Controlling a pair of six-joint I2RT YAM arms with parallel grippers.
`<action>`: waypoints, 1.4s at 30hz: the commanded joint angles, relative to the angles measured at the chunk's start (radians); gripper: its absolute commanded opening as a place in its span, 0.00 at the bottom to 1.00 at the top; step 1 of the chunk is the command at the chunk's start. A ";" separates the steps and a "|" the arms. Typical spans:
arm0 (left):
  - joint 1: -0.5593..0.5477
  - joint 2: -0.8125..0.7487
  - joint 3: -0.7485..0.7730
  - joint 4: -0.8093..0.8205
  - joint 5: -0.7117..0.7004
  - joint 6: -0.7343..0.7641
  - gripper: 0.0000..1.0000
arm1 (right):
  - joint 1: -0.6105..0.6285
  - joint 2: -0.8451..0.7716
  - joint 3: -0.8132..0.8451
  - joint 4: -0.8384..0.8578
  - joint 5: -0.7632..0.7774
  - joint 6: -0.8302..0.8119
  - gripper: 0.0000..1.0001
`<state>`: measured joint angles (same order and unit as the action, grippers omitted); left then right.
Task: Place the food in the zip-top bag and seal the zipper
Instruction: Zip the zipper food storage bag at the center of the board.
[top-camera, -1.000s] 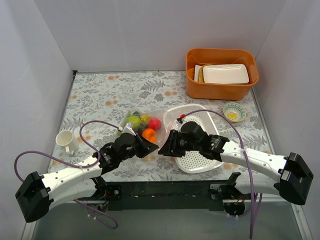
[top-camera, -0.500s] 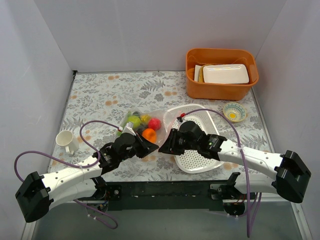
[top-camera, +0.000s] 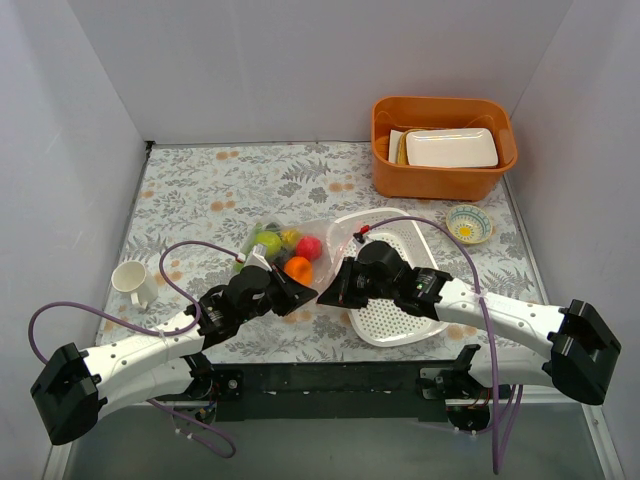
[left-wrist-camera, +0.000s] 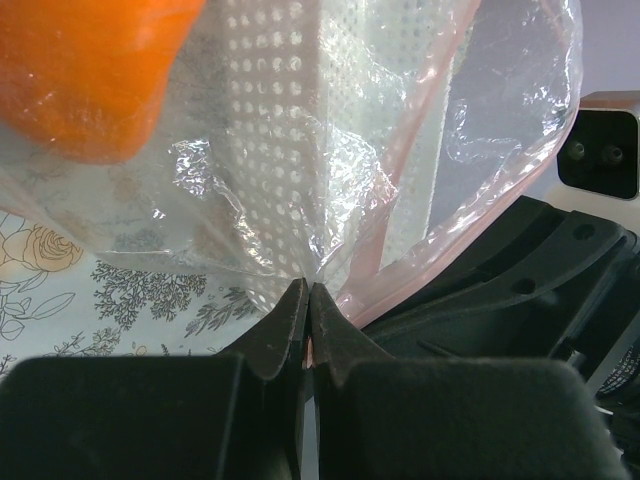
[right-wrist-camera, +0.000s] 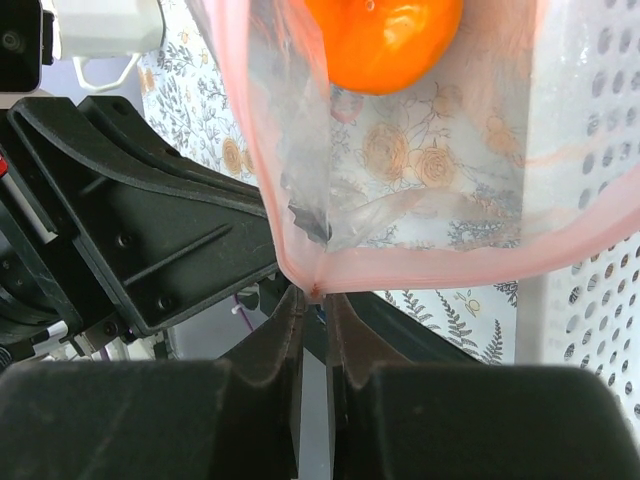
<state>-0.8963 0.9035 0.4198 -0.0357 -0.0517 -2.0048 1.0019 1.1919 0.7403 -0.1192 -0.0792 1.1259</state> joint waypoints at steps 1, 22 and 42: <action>-0.004 -0.020 -0.009 0.016 0.018 -0.215 0.00 | -0.002 -0.020 0.016 0.052 0.018 0.009 0.10; -0.004 -0.003 -0.010 0.030 0.032 -0.210 0.00 | -0.002 0.011 0.004 0.082 0.001 0.031 0.24; -0.004 -0.017 -0.024 0.057 0.032 -0.222 0.00 | -0.003 0.014 -0.016 0.096 -0.005 0.049 0.17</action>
<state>-0.8959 0.9070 0.4080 -0.0082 -0.0402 -2.0048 1.0008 1.2091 0.7277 -0.0746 -0.0906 1.1706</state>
